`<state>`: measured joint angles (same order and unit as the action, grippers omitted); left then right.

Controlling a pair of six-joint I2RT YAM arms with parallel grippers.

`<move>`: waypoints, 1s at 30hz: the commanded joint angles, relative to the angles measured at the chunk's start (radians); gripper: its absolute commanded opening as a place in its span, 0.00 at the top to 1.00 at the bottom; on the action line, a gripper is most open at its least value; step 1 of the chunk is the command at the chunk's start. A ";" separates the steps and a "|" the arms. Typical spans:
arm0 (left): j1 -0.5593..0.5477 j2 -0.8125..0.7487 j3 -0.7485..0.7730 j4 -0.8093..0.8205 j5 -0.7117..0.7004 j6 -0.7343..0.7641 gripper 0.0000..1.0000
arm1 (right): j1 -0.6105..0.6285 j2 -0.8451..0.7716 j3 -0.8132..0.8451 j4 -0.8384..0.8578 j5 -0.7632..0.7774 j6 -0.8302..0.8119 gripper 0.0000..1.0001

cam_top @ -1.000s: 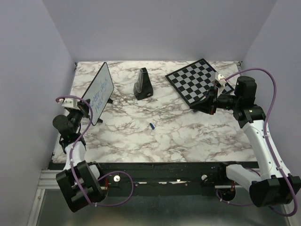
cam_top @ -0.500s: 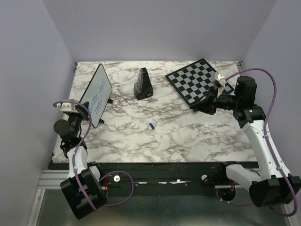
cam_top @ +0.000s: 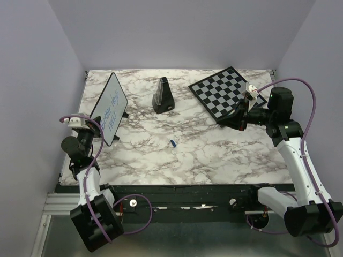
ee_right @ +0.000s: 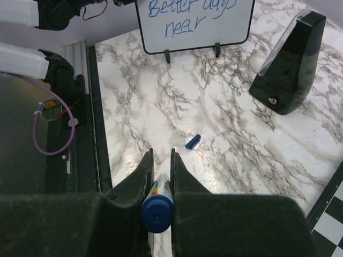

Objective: Write a sentence on the whiteboard
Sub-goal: Place the whiteboard on the whiteboard stand.

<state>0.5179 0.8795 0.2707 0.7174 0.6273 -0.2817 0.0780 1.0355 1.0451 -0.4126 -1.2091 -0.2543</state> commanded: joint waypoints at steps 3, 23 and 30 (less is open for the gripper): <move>0.019 0.012 -0.016 -0.161 -0.113 0.105 0.87 | 0.000 -0.017 -0.002 0.001 -0.032 -0.008 1.00; 0.011 -0.034 -0.011 -0.234 -0.155 0.136 0.70 | 0.000 -0.023 0.000 0.001 -0.036 -0.007 0.99; 0.007 -0.086 -0.014 -0.268 -0.215 0.151 0.59 | 0.002 -0.025 0.000 0.001 -0.038 -0.007 0.99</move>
<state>0.5224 0.8242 0.2707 0.5228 0.4915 -0.1783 0.0784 1.0271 1.0451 -0.4126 -1.2167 -0.2543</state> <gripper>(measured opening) 0.383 0.149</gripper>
